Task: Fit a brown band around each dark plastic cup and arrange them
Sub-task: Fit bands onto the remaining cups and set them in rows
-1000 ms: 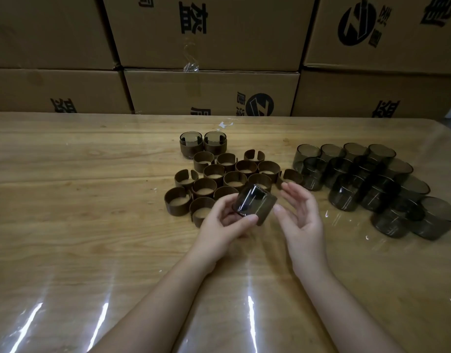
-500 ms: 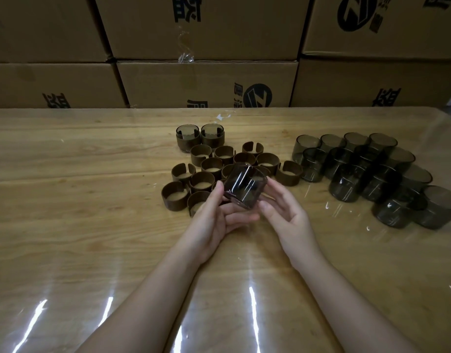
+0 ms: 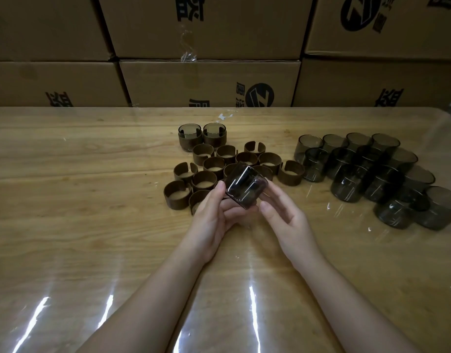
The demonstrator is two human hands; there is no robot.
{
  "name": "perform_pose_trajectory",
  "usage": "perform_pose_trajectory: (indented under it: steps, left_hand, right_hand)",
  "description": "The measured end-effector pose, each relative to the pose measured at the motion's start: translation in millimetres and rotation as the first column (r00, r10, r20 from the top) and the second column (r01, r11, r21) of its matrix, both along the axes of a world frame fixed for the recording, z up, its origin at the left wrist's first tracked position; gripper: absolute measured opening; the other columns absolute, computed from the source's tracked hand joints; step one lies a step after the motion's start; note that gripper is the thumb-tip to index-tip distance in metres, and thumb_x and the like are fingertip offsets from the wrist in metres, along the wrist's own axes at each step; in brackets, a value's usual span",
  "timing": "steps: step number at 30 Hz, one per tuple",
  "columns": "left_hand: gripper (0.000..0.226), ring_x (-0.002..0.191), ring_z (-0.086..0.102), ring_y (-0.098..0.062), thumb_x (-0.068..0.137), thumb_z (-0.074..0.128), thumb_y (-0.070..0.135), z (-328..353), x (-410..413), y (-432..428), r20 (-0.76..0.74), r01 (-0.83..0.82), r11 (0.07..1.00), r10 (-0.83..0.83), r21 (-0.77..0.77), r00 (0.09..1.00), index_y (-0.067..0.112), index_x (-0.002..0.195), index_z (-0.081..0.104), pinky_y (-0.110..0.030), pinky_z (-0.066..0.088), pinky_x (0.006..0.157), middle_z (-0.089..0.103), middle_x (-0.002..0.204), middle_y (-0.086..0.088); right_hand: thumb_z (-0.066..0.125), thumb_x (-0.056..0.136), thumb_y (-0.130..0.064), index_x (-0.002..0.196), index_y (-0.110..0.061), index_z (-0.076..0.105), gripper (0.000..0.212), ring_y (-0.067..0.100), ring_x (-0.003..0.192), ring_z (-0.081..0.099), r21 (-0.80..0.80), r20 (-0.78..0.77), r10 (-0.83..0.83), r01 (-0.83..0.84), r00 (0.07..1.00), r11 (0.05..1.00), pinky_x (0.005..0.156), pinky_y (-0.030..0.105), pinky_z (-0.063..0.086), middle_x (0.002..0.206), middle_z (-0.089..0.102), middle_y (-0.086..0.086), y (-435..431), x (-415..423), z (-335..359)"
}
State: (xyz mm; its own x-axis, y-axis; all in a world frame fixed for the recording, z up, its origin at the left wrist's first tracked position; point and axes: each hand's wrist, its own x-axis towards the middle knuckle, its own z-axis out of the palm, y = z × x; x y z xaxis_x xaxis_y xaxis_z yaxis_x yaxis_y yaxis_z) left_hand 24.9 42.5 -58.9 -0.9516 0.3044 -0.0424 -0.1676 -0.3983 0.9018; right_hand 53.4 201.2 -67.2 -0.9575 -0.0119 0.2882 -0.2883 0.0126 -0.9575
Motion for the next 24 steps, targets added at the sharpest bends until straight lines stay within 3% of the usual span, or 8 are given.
perform_pose_trajectory:
  steps: [4, 7, 10, 14, 18, 21, 24]
  left_hand:
    - [0.073, 0.105, 0.068, -0.031, 0.080, 0.059, 0.059, -2.5, -0.5, 2.1, -0.034, -0.052, 0.998, 0.051, -0.041, 0.998, 0.008, 0.131, 0.049, -0.032, 0.056, 0.085, 0.069, 0.113, -0.018]
    - [0.064, 0.102, 0.069, -0.030, 0.082, 0.056, 0.054, -4.0, -0.1, 3.4, -0.060, -0.097, 0.993, 0.093, -0.073, 0.994, 0.005, 0.122, 0.048, -0.038, 0.055, 0.090, 0.072, 0.106, -0.017]
    - [0.063, 0.100, 0.070, -0.030, 0.070, 0.065, 0.057, -3.5, 0.1, 5.8, -0.059, -0.149, 0.986, 0.145, -0.078, 0.988, 0.010, 0.109, 0.050, -0.037, 0.056, 0.087, 0.073, 0.103, -0.015]
    - [0.058, 0.102, 0.069, -0.028, 0.072, 0.074, 0.049, -9.0, -0.9, 6.1, -0.109, -0.200, 0.974, 0.188, -0.106, 0.976, 0.015, 0.111, 0.050, -0.030, 0.056, 0.083, 0.072, 0.106, -0.009]
    - [0.060, 0.103, 0.068, -0.027, 0.069, 0.076, 0.049, -12.0, -0.7, 3.2, -0.162, -0.202, 0.968, 0.177, -0.149, 0.971, 0.021, 0.113, 0.048, -0.038, 0.054, 0.090, 0.070, 0.109, -0.011]
    - [0.054, 0.090, 0.070, -0.013, 0.074, 0.080, 0.034, -10.8, 2.7, 5.3, -0.241, -0.206, 0.959, 0.156, -0.196, 0.958, 0.021, 0.115, 0.046, -0.024, 0.056, 0.076, 0.064, 0.105, -0.013]
    - [0.053, 0.080, 0.069, -0.003, 0.069, 0.074, 0.023, -7.6, 6.8, 10.3, -0.305, -0.222, 0.951, 0.150, -0.217, 0.941, 0.023, 0.114, 0.047, -0.016, 0.052, 0.068, 0.058, 0.100, -0.009]
  right_hand:
    - [0.051, 0.097, -0.009, 0.127, -0.036, 0.051, 0.040, -0.006, 0.123, 0.051, 0.007, -0.028, -0.047, 0.047, 0.999, 0.999, 0.098, 0.010, 0.040, 0.125, 0.059, -0.024, -0.3, 0.3, 0.8]
    - [0.052, 0.097, -0.010, 0.126, -0.039, 0.051, 0.041, -0.010, 0.121, 0.050, 0.021, -0.041, -0.071, 0.072, 0.997, 0.997, 0.094, 0.007, 0.039, 0.127, 0.056, -0.026, 0.1, 1.2, 1.3]
    - [0.053, 0.097, -0.013, 0.130, -0.041, 0.047, 0.044, -0.011, 0.124, 0.047, 0.063, -0.061, -0.081, 0.085, 0.995, 0.994, 0.094, 0.006, 0.039, 0.135, 0.051, -0.020, 0.8, 1.2, -0.3]
    - [0.055, 0.097, -0.014, 0.134, -0.046, 0.041, 0.051, -0.003, 0.133, 0.040, 0.122, -0.085, -0.085, 0.095, 0.993, 0.988, 0.102, 0.015, 0.040, 0.144, 0.044, -0.017, -0.3, 0.9, -2.7]
    - [0.053, 0.093, -0.024, 0.142, -0.038, 0.037, 0.053, 0.000, 0.140, 0.031, 0.264, -0.175, -0.109, 0.153, 0.978, 0.952, 0.112, 0.029, 0.035, 0.150, 0.035, -0.022, -0.4, 2.5, -1.2]
    - [0.050, 0.095, -0.028, 0.144, -0.023, 0.040, 0.051, 0.002, 0.142, 0.028, 0.398, -0.290, -0.108, 0.223, 0.951, 0.890, 0.116, 0.029, 0.028, 0.153, 0.034, -0.015, -0.8, 4.3, 0.6]
    - [0.044, 0.095, -0.030, 0.143, -0.022, 0.039, 0.049, 0.005, 0.144, 0.025, 0.451, -0.336, -0.072, 0.227, 0.939, 0.863, 0.117, 0.026, 0.024, 0.152, 0.034, -0.013, -4.6, 7.1, 2.7]
